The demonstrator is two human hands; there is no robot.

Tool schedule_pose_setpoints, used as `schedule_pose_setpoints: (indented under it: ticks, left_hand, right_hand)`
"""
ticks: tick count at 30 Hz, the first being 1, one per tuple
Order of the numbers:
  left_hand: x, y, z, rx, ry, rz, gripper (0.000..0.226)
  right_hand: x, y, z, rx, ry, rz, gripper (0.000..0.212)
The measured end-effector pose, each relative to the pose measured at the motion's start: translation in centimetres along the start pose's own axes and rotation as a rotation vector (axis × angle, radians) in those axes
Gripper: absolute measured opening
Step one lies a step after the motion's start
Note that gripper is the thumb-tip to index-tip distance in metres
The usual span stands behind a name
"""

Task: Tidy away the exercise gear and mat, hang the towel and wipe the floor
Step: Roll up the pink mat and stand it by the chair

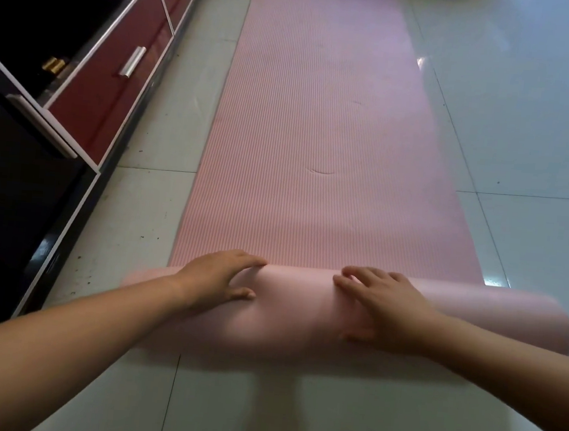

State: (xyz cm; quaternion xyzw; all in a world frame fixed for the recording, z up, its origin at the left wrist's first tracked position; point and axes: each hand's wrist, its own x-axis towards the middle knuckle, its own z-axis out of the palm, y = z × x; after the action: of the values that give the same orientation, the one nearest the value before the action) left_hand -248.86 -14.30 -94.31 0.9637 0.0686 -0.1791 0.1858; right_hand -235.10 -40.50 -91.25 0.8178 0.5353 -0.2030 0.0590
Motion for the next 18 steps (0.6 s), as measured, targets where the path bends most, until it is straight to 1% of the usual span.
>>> schedule_pose_setpoints:
  ticks: [3, 6, 9, 12, 14, 16, 18]
  left_hand:
    - [0.1, 0.3, -0.5, 0.019, 0.058, 0.003, 0.051]
    - [-0.2, 0.9, -0.9, 0.028, 0.141, 0.055, 0.046]
    - [-0.9, 1.6, -0.7, 0.064, 0.152, 0.093, 0.053]
    - [-1.0, 2.3, -0.2, 0.137, 0.113, 0.109, 0.069]
    - [-0.7, 2.4, -0.1, 0.159, 0.063, 0.075, 0.075]
    - [-0.3, 2.5, -0.2, 0.171, 0.040, 0.052, 0.075]
    - [0.0, 2.4, -0.3, 0.170, 0.037, 0.039, 0.073]
  right_hand:
    - [1.2, 1.0, -0.5, -0.011, -0.016, 0.028, 0.085]
    - [2.2, 1.9, -0.9, 0.039, 0.006, 0.096, 0.076]
    - [2.9, 2.6, -0.9, 0.115, 0.047, 0.182, 0.066]
    - [3.3, 2.8, -0.9, 0.196, 0.098, 0.232, 0.061]
    - [3.2, 2.5, -0.8, 0.218, 0.128, 0.212, 0.057]
    - [3.1, 2.0, -0.8, 0.205, 0.141, 0.163, 0.050]
    - [2.9, 1.5, -0.5, 0.156, 0.132, 0.108, 0.052]
